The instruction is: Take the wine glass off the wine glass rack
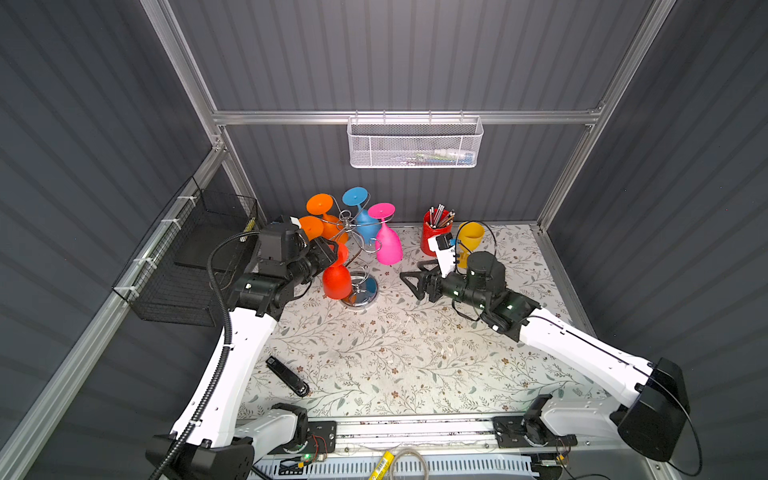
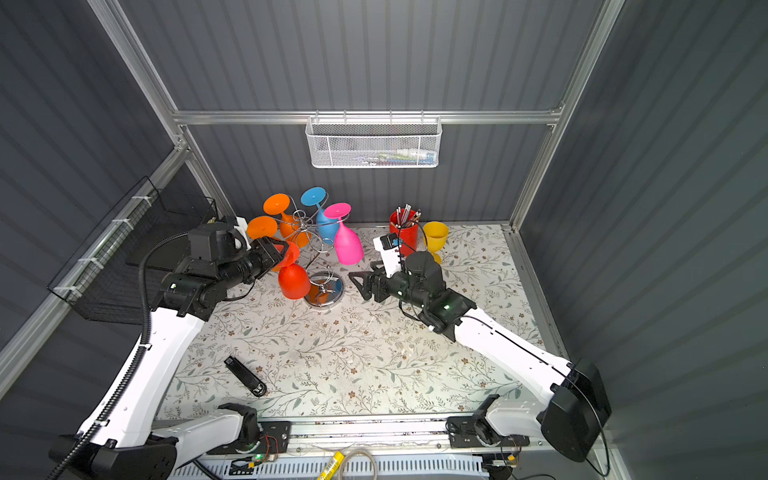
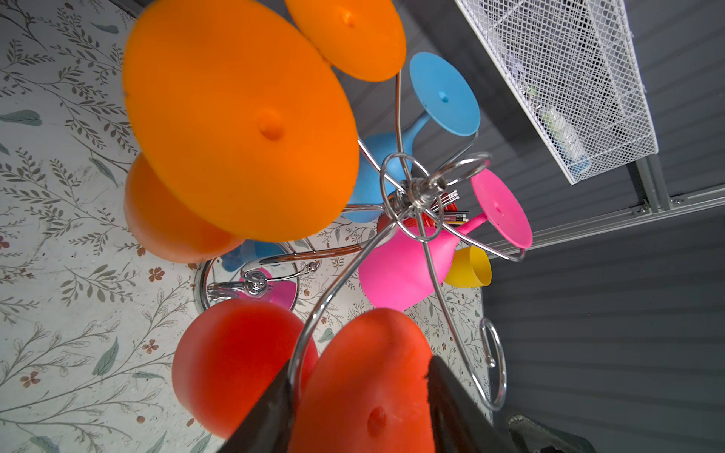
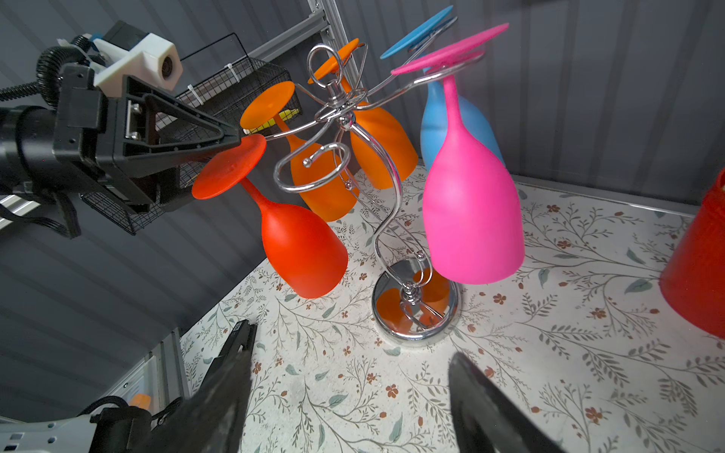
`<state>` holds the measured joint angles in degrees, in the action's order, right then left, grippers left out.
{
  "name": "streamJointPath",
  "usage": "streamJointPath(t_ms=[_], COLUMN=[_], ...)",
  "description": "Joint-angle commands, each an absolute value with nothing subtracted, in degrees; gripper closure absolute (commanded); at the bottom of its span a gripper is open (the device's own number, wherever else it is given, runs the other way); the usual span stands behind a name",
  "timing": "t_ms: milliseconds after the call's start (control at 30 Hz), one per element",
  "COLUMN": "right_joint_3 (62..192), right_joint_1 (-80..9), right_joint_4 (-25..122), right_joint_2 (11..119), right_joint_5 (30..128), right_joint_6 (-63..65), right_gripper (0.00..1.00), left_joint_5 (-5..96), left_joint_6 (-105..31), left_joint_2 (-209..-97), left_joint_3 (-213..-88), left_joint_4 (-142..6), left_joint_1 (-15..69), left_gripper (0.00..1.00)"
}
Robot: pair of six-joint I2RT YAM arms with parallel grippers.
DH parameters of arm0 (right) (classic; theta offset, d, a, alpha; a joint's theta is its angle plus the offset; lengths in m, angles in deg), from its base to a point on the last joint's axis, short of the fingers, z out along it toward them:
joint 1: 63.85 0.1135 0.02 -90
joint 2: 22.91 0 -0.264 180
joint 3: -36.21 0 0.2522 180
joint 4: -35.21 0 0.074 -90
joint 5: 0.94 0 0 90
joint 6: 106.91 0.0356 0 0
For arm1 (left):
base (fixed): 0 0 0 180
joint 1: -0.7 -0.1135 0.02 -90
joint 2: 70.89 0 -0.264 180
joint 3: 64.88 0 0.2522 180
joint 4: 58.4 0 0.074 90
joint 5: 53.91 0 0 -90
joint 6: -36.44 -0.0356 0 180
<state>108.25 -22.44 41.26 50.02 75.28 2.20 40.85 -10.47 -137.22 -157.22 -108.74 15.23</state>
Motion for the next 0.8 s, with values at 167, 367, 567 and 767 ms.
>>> streamJointPath(t_ms=[167,367,567,767], right_joint_3=[108.0,108.1,108.1,108.1], right_joint_1=[-22.3,-22.4,-22.3,-22.4], right_joint_4=[40.1,39.9,39.9,39.9], right_joint_2=[50.8,51.3,51.4,51.4], right_joint_5=[74.6,74.2,74.2,74.1], right_joint_6=[2.2,2.5,2.6,2.7], right_gripper=[0.21,0.21,0.21,0.21], left_joint_5=[40.2,39.3,39.6,40.0], left_joint_6=[-11.3,-11.8,-11.9,-11.8], left_joint_2=[-134.8,-134.1,-133.9,-134.3], left_joint_3=[-159.1,-161.4,-162.0,-161.8], left_joint_4=[-110.7,-112.3,-112.4,-111.7], left_joint_1=[14.9,14.9,14.9,14.8], left_gripper=[0.41,0.37,0.37,0.37])
